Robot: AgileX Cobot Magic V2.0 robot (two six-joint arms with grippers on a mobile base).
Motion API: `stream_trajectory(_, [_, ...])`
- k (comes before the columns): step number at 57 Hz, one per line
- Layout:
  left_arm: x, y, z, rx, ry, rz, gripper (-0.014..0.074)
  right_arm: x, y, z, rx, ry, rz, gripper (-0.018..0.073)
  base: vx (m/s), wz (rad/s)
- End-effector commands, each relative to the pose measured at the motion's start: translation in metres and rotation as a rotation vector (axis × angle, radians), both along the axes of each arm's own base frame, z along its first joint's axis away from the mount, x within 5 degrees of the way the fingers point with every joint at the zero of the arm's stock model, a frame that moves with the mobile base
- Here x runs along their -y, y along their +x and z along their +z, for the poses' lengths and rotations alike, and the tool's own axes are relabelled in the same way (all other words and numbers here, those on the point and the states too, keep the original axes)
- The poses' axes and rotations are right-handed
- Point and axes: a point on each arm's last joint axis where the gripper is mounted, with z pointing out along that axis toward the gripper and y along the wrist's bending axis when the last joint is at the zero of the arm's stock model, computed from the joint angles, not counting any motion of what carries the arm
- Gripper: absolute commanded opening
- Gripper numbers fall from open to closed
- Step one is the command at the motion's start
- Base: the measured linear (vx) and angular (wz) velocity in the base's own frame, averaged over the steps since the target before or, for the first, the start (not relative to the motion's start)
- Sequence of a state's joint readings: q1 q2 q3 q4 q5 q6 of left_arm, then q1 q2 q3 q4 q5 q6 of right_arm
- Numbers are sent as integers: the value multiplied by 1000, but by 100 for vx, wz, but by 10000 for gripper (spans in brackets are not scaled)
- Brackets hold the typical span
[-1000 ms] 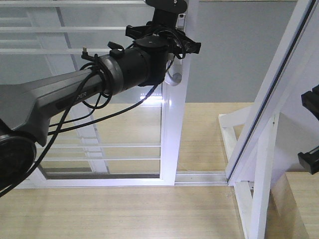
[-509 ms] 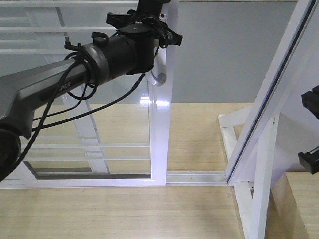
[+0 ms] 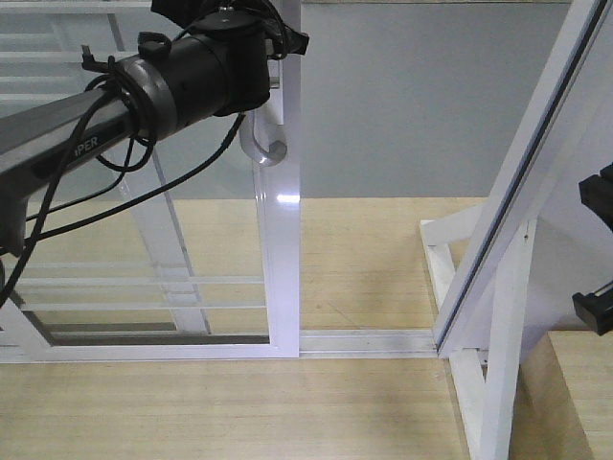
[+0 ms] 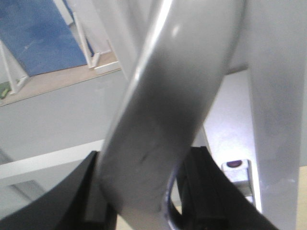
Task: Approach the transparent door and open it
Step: 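Keep sliding the door with the left gripper until the opening is wide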
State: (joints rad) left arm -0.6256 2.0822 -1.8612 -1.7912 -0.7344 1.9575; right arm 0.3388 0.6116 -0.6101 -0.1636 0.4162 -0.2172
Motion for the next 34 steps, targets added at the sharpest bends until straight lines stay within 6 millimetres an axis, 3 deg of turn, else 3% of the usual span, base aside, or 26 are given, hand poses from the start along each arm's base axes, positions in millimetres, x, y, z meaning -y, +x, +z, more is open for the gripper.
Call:
stream_trajectory(1, [-17, -10, 47, 81, 4, 16, 0, -1, 1, 17, 102, 40, 8, -6, 0, 0])
stream_trajectory(34, [-43, -2, 50, 72, 50, 104, -8, -2, 2, 17, 98, 56, 9, -6, 0, 0])
